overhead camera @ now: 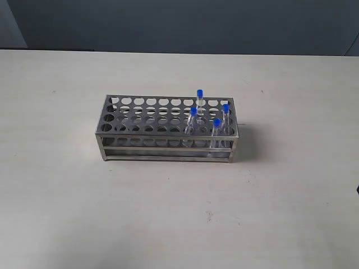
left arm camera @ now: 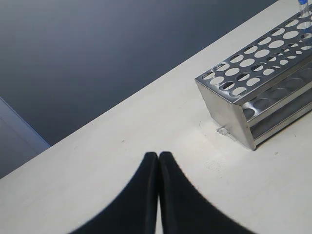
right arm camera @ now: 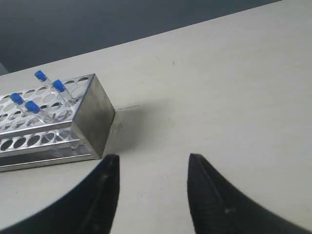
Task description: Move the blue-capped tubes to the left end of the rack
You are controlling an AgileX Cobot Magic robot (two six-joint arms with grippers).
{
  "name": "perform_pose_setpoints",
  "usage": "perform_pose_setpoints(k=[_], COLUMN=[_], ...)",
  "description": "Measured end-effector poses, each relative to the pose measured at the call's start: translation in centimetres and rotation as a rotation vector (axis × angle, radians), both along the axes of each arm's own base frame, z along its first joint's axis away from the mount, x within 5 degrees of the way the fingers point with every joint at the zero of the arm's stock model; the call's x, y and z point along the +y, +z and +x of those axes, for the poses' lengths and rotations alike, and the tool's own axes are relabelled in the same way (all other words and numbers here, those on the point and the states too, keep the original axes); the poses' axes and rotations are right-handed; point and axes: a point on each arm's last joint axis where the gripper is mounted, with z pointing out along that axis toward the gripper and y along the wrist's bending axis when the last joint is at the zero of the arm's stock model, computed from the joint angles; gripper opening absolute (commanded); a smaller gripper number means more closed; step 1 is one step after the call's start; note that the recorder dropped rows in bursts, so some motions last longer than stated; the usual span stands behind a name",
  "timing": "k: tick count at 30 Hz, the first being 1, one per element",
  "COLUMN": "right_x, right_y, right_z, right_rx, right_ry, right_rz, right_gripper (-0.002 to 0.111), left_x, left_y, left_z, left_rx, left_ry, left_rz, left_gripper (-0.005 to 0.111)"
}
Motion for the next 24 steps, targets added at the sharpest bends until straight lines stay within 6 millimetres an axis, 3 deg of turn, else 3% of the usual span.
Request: perform_pose_setpoints(k=[12,14,19,24], right_x=[0.0,0.4,0.9,0.3], right_y=[0.0,0.5,3.2,5.0], right_z=[0.0,0.0,0.2,0.2], right_rx=[-0.003,-0.014,-0.112,-0.287], right_ry=[0.002,0.004,-0.004,-0.008], right_rz=[0.007,0.125,0.677,0.801], right_gripper=[0.043,0.043,0.043,0.043], left_x=[0.0,0.0,0.0,0.0], left_y=[0.0,0.0,0.0,0.0], left_z=[0.0,0.0,0.0,0.0], left_rx=[0.000,0.000,0.000,0.000], left_ry=[0.000,0.000,0.000,0.000], left_rz=[0.000,0.000,0.000,0.000], left_gripper=[0.001,0.001,0.001,0.001])
